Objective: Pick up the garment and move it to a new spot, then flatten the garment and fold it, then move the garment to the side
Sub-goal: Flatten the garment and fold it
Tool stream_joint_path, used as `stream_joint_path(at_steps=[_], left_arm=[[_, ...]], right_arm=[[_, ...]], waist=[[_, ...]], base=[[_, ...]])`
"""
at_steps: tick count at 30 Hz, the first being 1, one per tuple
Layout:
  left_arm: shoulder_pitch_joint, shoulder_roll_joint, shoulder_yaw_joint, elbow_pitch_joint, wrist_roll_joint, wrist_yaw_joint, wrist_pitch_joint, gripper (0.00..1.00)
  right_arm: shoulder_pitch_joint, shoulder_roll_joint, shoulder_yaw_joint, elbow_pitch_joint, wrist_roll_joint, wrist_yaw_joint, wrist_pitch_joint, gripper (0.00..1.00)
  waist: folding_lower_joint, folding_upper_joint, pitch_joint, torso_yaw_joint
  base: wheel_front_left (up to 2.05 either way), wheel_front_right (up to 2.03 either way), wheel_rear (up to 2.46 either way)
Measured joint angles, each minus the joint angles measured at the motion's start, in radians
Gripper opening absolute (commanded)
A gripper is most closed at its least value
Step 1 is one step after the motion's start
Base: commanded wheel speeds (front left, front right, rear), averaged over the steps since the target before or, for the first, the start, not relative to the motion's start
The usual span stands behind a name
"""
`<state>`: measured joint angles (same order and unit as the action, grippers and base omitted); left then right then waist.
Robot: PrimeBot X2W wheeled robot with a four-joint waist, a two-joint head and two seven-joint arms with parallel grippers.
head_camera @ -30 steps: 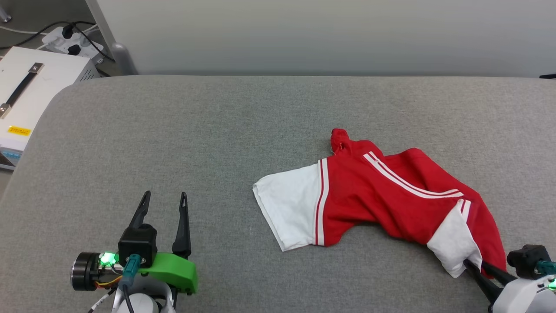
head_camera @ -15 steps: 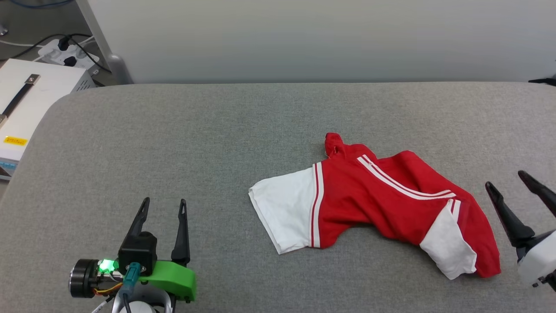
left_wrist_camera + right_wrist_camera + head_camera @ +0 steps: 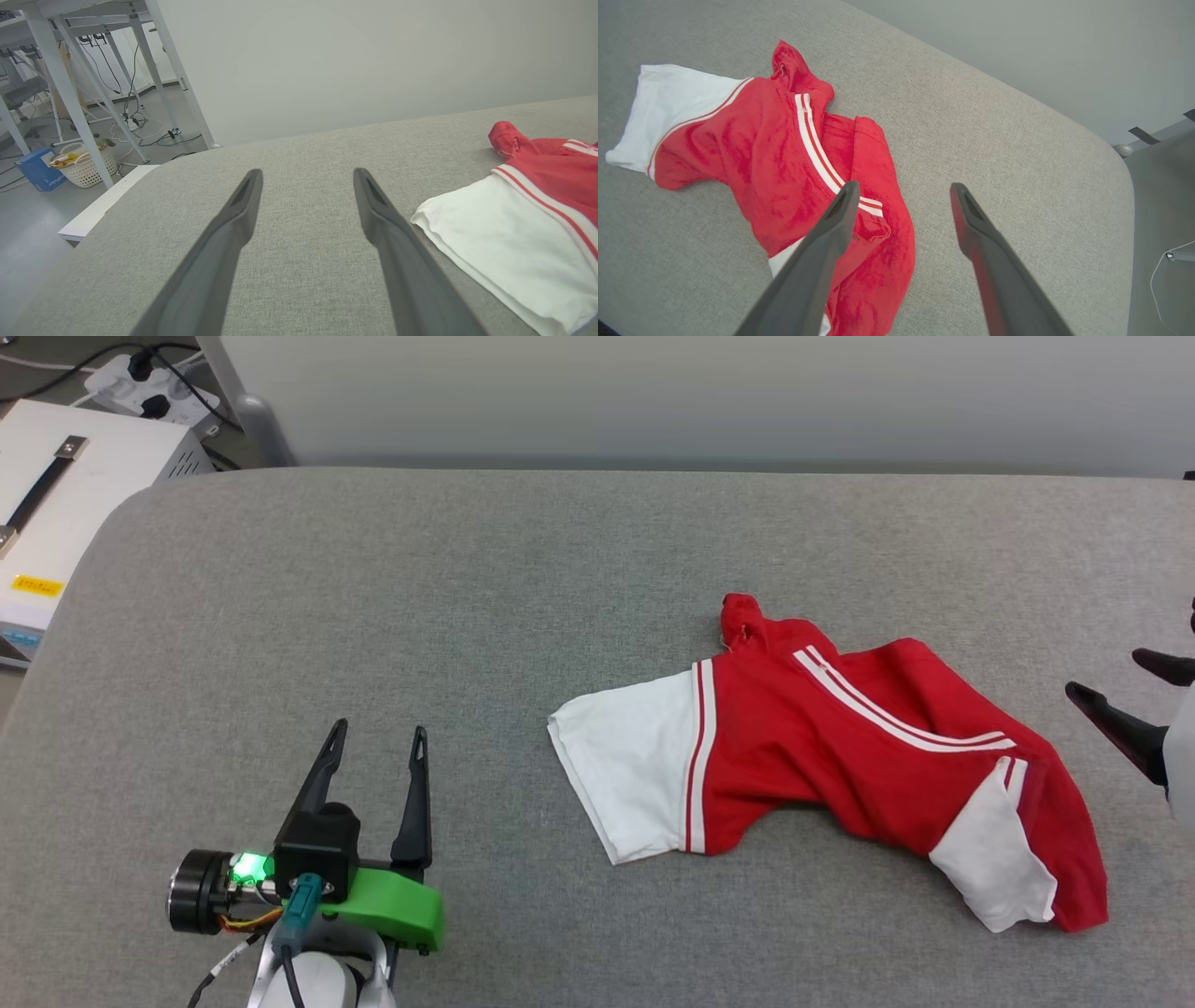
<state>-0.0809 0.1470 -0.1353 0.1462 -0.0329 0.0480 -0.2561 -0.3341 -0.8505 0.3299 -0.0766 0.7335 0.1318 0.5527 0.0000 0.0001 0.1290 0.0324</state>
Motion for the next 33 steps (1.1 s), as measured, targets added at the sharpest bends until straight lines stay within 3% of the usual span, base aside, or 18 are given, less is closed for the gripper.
stream_joint_path(at_steps=[5, 7, 15, 21, 22, 23, 24, 30, 33], left_arm=[[-0.028, -0.015, -0.013, -0.051, 0.001, -0.001, 0.000, 1.00], [-0.034, -0.018, -0.017, -0.064, 0.004, -0.002, 0.000, 1.00], [-0.071, -0.029, -0.027, -0.093, 0.006, -0.008, 0.000, 1.00], [-0.076, -0.034, -0.024, -0.091, 0.006, -0.008, 0.000, 1.00], [-0.076, -0.034, -0.023, -0.091, 0.006, -0.008, 0.000, 1.00], [-0.076, -0.034, -0.021, -0.090, 0.006, -0.008, 0.000, 1.00], [-0.077, -0.034, -0.021, -0.087, 0.006, -0.008, 0.000, 1.00], [-0.085, -0.035, -0.016, -0.071, 0.006, -0.007, 0.000, 1.00], [-0.085, -0.037, -0.013, -0.064, 0.006, -0.005, 0.000, 1.00]], right_arm=[[-0.127, -0.021, 0.103, 0.117, 0.083, 0.000, 0.247, 1.00], [-0.155, -0.012, 0.132, 0.160, 0.084, 0.000, 0.275, 1.00], [-0.177, 0.063, 0.262, 0.346, 0.098, 0.000, 0.288, 1.00], [-0.181, 0.048, 0.318, 0.393, 0.116, -0.001, 0.240, 1.00], [-0.188, 0.045, 0.324, 0.395, 0.116, -0.001, 0.229, 0.48], [-0.196, 0.041, 0.331, 0.396, 0.118, 0.000, 0.213, 0.08], [-0.210, 0.040, 0.340, 0.399, 0.126, 0.000, 0.189, 0.00], [-0.330, 0.065, 0.354, 0.408, 0.131, 0.000, 0.041, 0.00], [-0.462, 0.061, 0.344, 0.418, 0.105, 0.000, -0.067, 0.00]], waist=[[0.0000, 0.0000, 0.045, 0.030], [0.0001, 0.0000, 0.060, 0.038], [0.0001, 0.0000, 0.131, 0.078], [0.0001, 0.0000, 0.165, 0.100], [0.0001, 0.0000, 0.168, 0.102], [0.0001, -0.0001, 0.170, 0.102], [0.0001, -0.0001, 0.169, 0.102], [0.0002, 0.0000, 0.149, 0.100], [0.0001, 0.0000, 0.128, 0.100]], base=[[0.00, 0.00, 0.00], [0.00, 0.00, 0.00], [0.00, 0.00, 0.00], [0.00, 0.00, 0.00], [0.00, 0.00, 0.00], [0.00, 0.00, 0.00], [0.00, 0.00, 0.00], [0.00, 0.00, 0.00], [0.00, 0.00, 0.00]])
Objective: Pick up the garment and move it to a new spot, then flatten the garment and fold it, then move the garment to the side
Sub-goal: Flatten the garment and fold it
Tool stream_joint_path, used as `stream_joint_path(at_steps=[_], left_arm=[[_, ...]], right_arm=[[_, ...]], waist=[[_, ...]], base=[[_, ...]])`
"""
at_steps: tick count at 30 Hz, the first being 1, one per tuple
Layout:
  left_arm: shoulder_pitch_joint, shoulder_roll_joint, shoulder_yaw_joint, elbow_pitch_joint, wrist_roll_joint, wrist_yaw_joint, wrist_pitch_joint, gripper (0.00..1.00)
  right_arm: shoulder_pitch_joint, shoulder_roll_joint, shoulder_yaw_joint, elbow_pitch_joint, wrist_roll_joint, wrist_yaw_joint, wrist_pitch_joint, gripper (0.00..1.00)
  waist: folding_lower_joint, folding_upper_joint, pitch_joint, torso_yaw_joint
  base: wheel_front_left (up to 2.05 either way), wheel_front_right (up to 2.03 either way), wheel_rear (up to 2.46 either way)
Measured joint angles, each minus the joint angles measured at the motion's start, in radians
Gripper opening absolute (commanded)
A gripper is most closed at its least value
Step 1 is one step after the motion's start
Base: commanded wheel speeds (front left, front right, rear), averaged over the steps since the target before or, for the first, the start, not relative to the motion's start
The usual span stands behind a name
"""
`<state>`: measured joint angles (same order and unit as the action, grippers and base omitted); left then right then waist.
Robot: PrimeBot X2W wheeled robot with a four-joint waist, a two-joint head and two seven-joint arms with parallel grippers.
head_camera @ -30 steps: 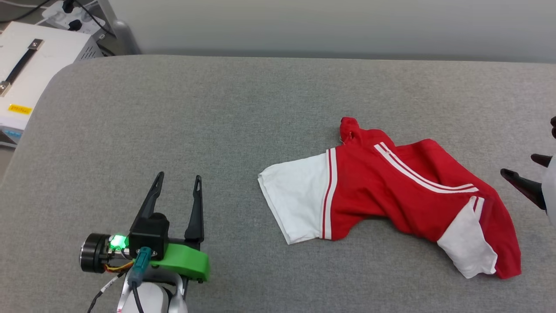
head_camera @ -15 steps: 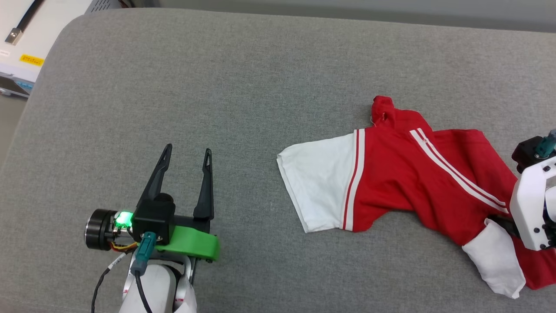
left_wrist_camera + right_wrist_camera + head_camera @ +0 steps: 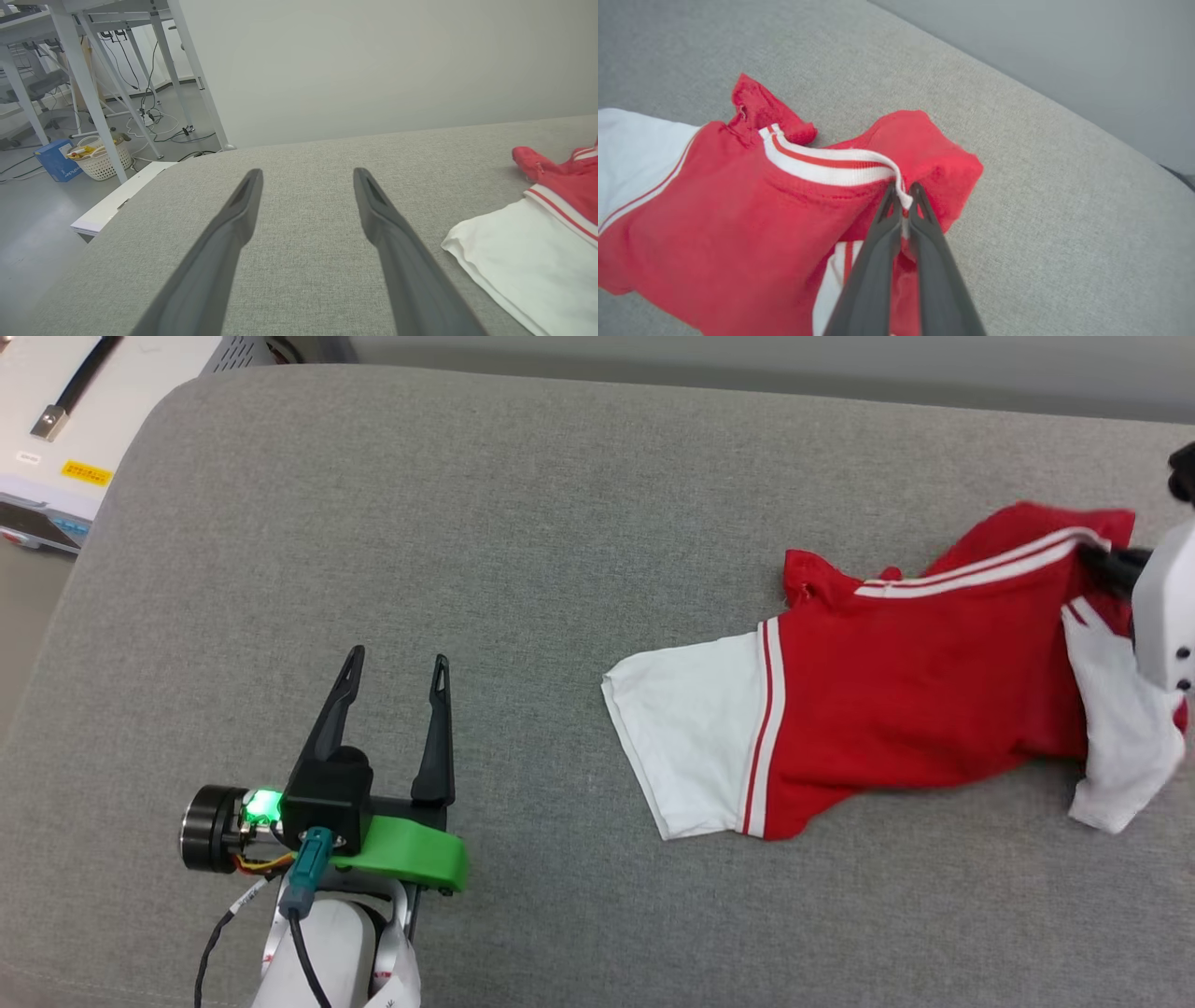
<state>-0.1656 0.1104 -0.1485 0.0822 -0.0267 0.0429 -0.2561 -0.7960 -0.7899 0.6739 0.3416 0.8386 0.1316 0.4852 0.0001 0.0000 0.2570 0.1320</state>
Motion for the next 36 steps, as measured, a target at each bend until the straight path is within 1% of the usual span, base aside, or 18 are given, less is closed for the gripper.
stream_joint_path(at_steps=[5, 9, 12, 15, 20, 23, 27, 31, 34, 36], left_arm=[[0.002, -0.001, 0.007, 0.007, 0.000, 0.004, 0.000, 1.00], [0.019, -0.003, 0.011, 0.012, 0.000, 0.007, 0.000, 1.00], [0.037, -0.003, 0.015, 0.016, 0.000, 0.007, 0.000, 1.00], [0.060, -0.003, 0.020, 0.018, 0.000, 0.010, 0.000, 1.00], [0.098, -0.003, 0.022, 0.027, 0.000, 0.011, 0.000, 1.00], [0.114, -0.003, 0.021, 0.031, 0.000, 0.012, 0.000, 1.00], [0.126, -0.004, 0.021, 0.035, 0.000, 0.012, 0.000, 1.00], [0.128, -0.006, 0.020, 0.038, 0.000, 0.012, 0.000, 1.00], [0.129, -0.006, 0.022, 0.040, 0.000, 0.012, 0.000, 1.00], [0.130, -0.006, 0.023, 0.041, 0.000, 0.012, 0.000, 1.00]], right_arm=[[-0.067, -0.011, 0.006, 0.012, -0.027, 0.000, -0.098, 0.00], [-0.064, -0.035, 0.035, 0.006, -0.045, 0.000, -0.166, 0.00], [-0.018, -0.053, 0.059, -0.016, -0.044, 0.000, -0.208, 0.00], [0.082, -0.074, 0.099, -0.053, -0.053, 0.000, -0.248, 0.00], [0.266, -0.076, 0.123, -0.102, -0.031, 0.000, -0.297, 0.00], [0.383, -0.081, 0.114, -0.111, -0.012, 0.000, -0.322, 0.00], [0.542, -0.075, 0.070, -0.105, 0.022, 0.000, -0.356, 0.00], [0.681, -0.049, 0.013, -0.069, 0.024, 0.000, -0.397, 0.00], [0.764, -0.003, -0.025, -0.049, 0.027, 0.000, -0.422, 0.00], [0.792, 0.023, -0.056, -0.044, 0.020, 0.000, -0.442, 0.00]], waist=[[0.0000, 0.0000, -0.021, -0.003], [-0.0001, 0.0000, -0.045, -0.009], [0.0000, 0.0000, -0.065, -0.017], [-0.0001, 0.0000, -0.087, -0.029], [-0.0001, 0.0000, -0.126, -0.053], [-0.0002, 0.0000, -0.148, -0.068], [-0.0002, 0.0000, -0.166, -0.089], [-0.0002, 0.0000, -0.178, -0.101], [-0.0002, 0.0000, -0.180, -0.101], [-0.0002, 0.0000, -0.179, -0.103]], base=[[0.00, 0.00, 0.00], [0.00, 0.00, 0.00], [0.00, 0.00, 0.00], [0.00, 0.00, 0.00], [0.00, 0.00, 0.00], [0.00, 0.00, 0.00], [0.00, 0.00, 0.00], [0.00, 0.00, 0.00], [0.00, 0.00, 0.00], [0.00, 0.00, 0.00]])
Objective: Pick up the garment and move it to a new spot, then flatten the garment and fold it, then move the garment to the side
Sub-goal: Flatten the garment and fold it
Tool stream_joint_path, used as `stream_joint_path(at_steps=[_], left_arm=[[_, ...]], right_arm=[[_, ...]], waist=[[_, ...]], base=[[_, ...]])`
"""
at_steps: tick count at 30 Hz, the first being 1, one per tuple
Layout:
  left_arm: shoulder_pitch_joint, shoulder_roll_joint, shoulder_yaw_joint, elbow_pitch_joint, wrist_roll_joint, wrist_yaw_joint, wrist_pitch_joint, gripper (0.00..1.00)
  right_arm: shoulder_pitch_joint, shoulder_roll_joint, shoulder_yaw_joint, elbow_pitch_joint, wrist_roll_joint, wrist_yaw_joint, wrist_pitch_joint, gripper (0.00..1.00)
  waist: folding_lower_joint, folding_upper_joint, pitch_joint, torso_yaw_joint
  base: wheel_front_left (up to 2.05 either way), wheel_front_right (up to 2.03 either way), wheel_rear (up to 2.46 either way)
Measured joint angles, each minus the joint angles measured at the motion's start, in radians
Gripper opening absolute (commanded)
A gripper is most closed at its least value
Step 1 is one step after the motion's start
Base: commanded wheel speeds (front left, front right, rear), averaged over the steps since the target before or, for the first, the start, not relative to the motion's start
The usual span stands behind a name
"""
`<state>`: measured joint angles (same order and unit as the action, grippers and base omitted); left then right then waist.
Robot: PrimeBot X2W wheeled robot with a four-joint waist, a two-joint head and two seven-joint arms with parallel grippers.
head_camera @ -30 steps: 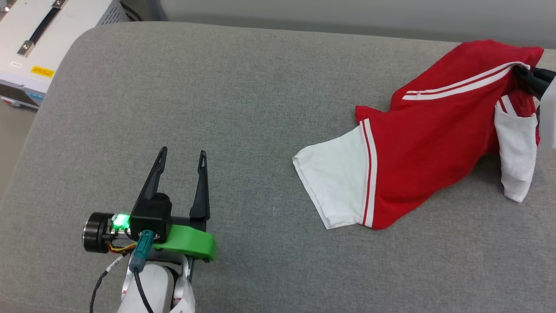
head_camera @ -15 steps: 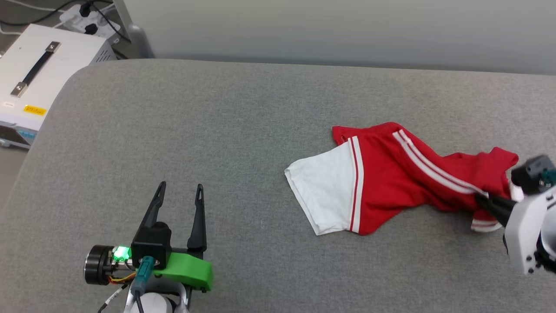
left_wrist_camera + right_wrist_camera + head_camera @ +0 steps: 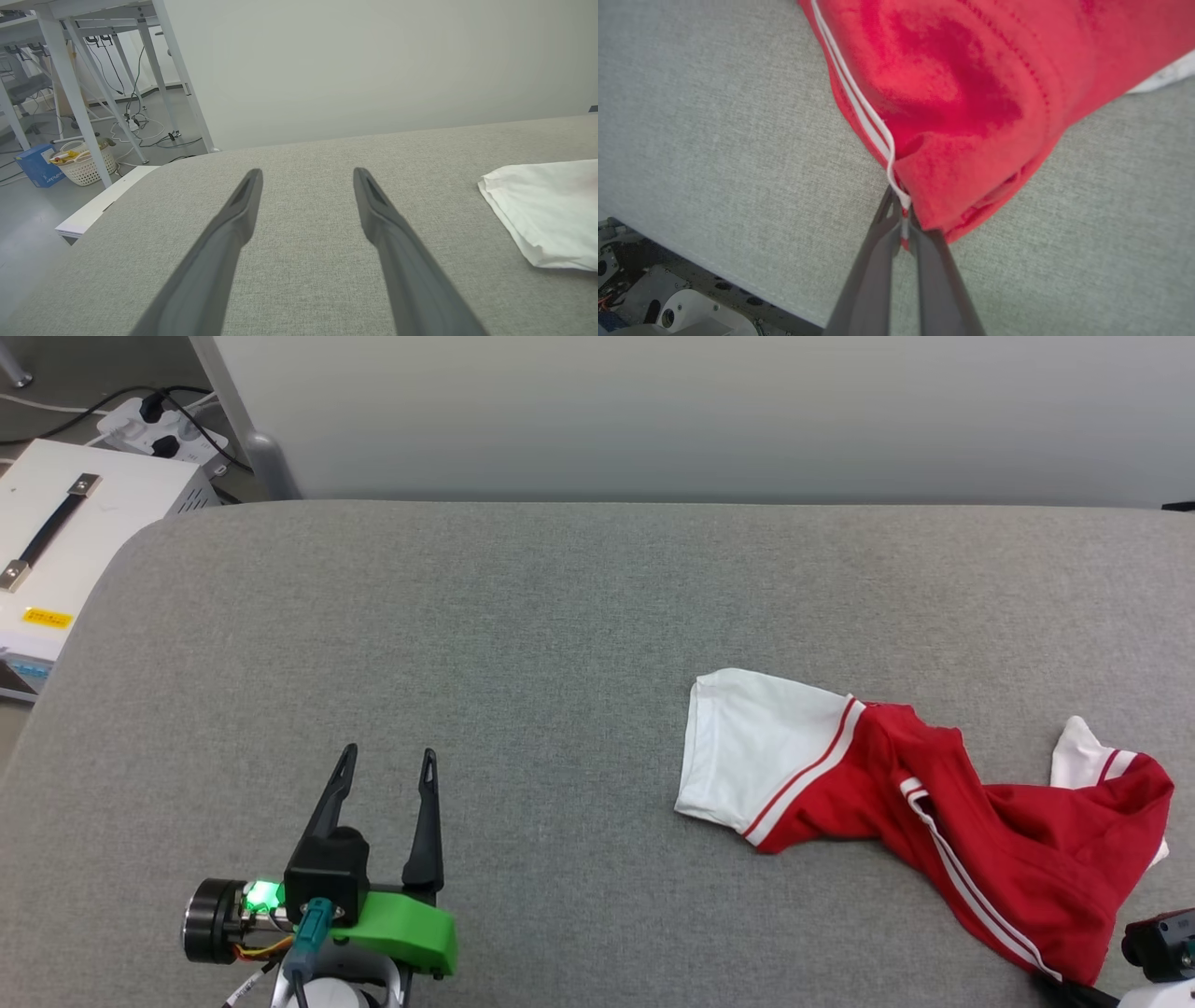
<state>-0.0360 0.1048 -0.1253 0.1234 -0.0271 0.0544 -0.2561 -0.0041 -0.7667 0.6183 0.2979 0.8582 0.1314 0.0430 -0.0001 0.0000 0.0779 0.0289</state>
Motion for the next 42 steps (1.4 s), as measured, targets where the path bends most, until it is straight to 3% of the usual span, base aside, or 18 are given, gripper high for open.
stream_joint_path(at_steps=[1, 2, 3, 4, 12, 18, 23, 28, 33, 39, 42], left_arm=[[0.001, 0.000, 0.001, 0.001, 0.000, 0.000, 0.000, 1.00], [0.003, 0.000, 0.002, 0.002, 0.000, 0.000, 0.000, 1.00], [0.007, 0.000, 0.002, 0.003, 0.000, 0.000, 0.000, 1.00], [0.011, 0.000, 0.002, 0.004, 0.000, 0.000, 0.000, 1.00], [0.027, 0.002, 0.004, 0.004, 0.000, 0.000, 0.000, 1.00], [0.032, 0.002, 0.004, -0.002, 0.000, 0.000, 0.000, 1.00], [0.031, 0.002, 0.001, -0.005, 0.000, 0.000, 0.000, 1.00], [0.020, 0.002, -0.005, -0.010, 0.002, -0.003, 0.000, 1.00], [-0.004, 0.002, -0.012, -0.021, 0.009, -0.006, 0.000, 1.00], [-0.019, 0.001, -0.018, -0.031, 0.009, -0.005, 0.000, 1.00], [-0.036, -0.001, -0.023, -0.033, 0.009, -0.005, 0.000, 1.00]], right_arm=[[0.006, 0.011, -0.021, 0.003, -0.021, 0.000, -0.016, 0.00], [0.011, 0.023, -0.046, 0.008, -0.036, 0.000, -0.031, 0.22], [0.015, 0.035, -0.072, 0.009, -0.049, 0.000, -0.046, 0.71], [0.020, 0.041, -0.089, 0.005, -0.064, 0.000, -0.055, 1.00], [0.085, 0.068, -0.330, -0.183, -0.174, 0.000, -0.076, 1.00], [0.113, 0.090, -0.490, -0.379, -0.257, 0.000, 0.006, 1.00], [0.063, 0.077, -0.549, -0.494, -0.293, 0.000, 0.109, 1.00], [-0.052, 0.020, -0.511, -0.506, -0.264, 0.000, 0.246, 1.00], [-0.128, -0.048, -0.419, -0.430, -0.196, 0.000, 0.415, 1.00], [-0.184, -0.074, -0.330, -0.297, -0.138, 0.000, 0.552, 1.00], [-0.222, -0.067, -0.299, -0.226, -0.134, 0.000, 0.557, 1.00]], waist=[[0.0000, 0.0000, 0.000, -0.002], [0.0000, 0.0000, -0.001, -0.004], [0.0000, 0.0000, -0.003, -0.006], [0.0000, 0.0000, -0.005, -0.007], [0.0000, 0.0000, -0.028, -0.021], [0.0000, 0.0000, -0.027, -0.028], [0.0000, 0.0000, -0.015, -0.025], [0.0000, 0.0000, 0.003, -0.009], [0.0000, 0.0000, 0.028, 0.014], [0.0000, 0.0000, 0.064, 0.035], [0.0000, 0.0000, 0.087, 0.044]], base=[[0.00, 0.00, 0.00], [0.00, 0.00, 0.00], [0.00, 0.00, 0.00], [0.00, 0.00, 0.00], [0.00, 0.00, 0.00], [0.00, 0.00, 0.00], [0.00, 0.00, 0.00], [0.00, 0.00, 0.00], [0.00, 0.00, 0.00], [0.00, 0.00, 0.00], [0.00, 0.00, 0.00]])
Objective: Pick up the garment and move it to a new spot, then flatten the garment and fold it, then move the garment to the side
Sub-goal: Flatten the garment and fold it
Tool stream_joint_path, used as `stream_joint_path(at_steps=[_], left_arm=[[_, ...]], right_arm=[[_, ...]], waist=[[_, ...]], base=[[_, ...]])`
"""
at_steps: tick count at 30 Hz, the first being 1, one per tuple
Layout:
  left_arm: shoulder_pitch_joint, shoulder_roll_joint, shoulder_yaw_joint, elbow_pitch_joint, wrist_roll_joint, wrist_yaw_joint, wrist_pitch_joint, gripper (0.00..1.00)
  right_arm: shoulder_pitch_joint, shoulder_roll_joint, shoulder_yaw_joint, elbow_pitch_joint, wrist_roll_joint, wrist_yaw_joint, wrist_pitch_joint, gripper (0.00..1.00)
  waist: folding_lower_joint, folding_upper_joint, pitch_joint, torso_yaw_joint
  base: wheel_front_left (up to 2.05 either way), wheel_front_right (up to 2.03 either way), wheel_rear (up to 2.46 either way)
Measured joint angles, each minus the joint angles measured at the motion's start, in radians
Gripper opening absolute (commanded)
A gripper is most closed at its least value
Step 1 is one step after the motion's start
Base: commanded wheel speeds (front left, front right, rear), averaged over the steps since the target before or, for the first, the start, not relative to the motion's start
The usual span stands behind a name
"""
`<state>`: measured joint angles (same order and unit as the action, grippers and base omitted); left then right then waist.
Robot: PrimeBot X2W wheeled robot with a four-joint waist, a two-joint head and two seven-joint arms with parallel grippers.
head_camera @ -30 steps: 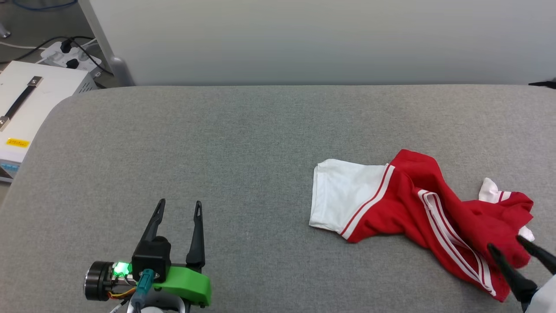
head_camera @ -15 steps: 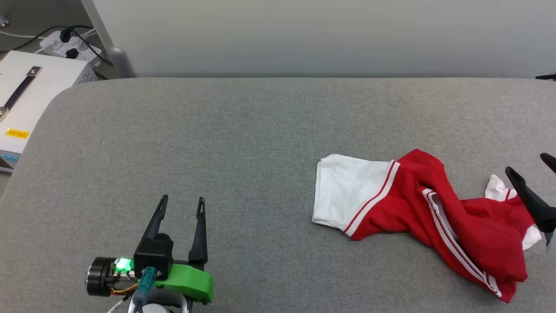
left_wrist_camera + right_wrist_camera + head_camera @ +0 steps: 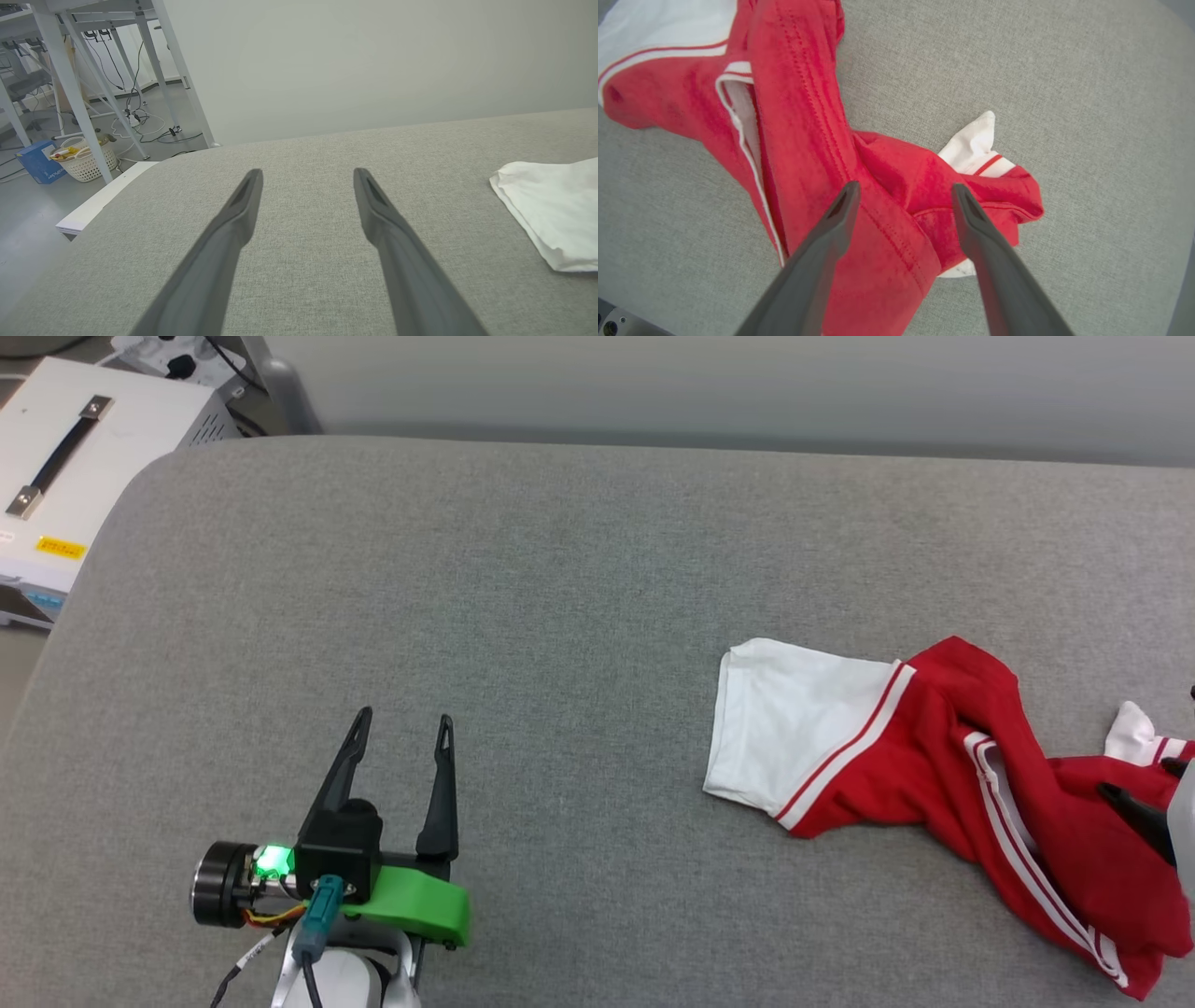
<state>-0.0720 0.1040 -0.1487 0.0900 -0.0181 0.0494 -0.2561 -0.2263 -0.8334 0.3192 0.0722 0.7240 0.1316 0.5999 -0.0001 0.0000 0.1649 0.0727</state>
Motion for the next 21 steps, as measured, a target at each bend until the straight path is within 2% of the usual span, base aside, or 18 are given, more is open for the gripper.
stream_joint_path(at_steps=[10, 11, 12, 17, 21], left_arm=[[-0.055, -0.004, -0.011, 0.002, 0.000, 0.000, 0.000, 1.00], [-0.057, -0.006, -0.012, 0.004, 0.000, 0.000, 0.000, 1.00], [-0.057, -0.006, -0.012, 0.005, 0.000, 0.000, 0.000, 1.00], [-0.054, -0.005, -0.007, 0.012, 0.000, 0.004, 0.000, 1.00], [-0.045, -0.004, -0.004, 0.014, 0.000, 0.010, 0.000, 1.00]], right_arm=[[-0.154, 0.059, 0.210, 0.242, -0.019, 0.000, -0.026, 1.00], [-0.166, 0.060, 0.214, 0.256, -0.008, 0.000, -0.052, 0.47], [-0.176, 0.060, 0.218, 0.271, -0.005, 0.000, -0.085, 0.00], [-0.183, 0.058, 0.254, 0.281, 0.013, 0.000, -0.218, 0.00], [-0.175, 0.031, 0.252, 0.217, 0.045, 0.000, -0.297, 0.00]], waist=[[0.0001, 0.0000, 0.081, 0.030], [0.0001, 0.0000, 0.085, 0.034], [0.0001, 0.0000, 0.088, 0.038], [0.0001, 0.0000, 0.077, 0.038], [0.0001, 0.0000, 0.053, 0.024]], base=[[0.00, 0.00, 0.00], [0.00, 0.00, 0.00], [0.00, 0.00, 0.00], [0.00, 0.00, 0.00], [0.00, 0.00, 0.00]])
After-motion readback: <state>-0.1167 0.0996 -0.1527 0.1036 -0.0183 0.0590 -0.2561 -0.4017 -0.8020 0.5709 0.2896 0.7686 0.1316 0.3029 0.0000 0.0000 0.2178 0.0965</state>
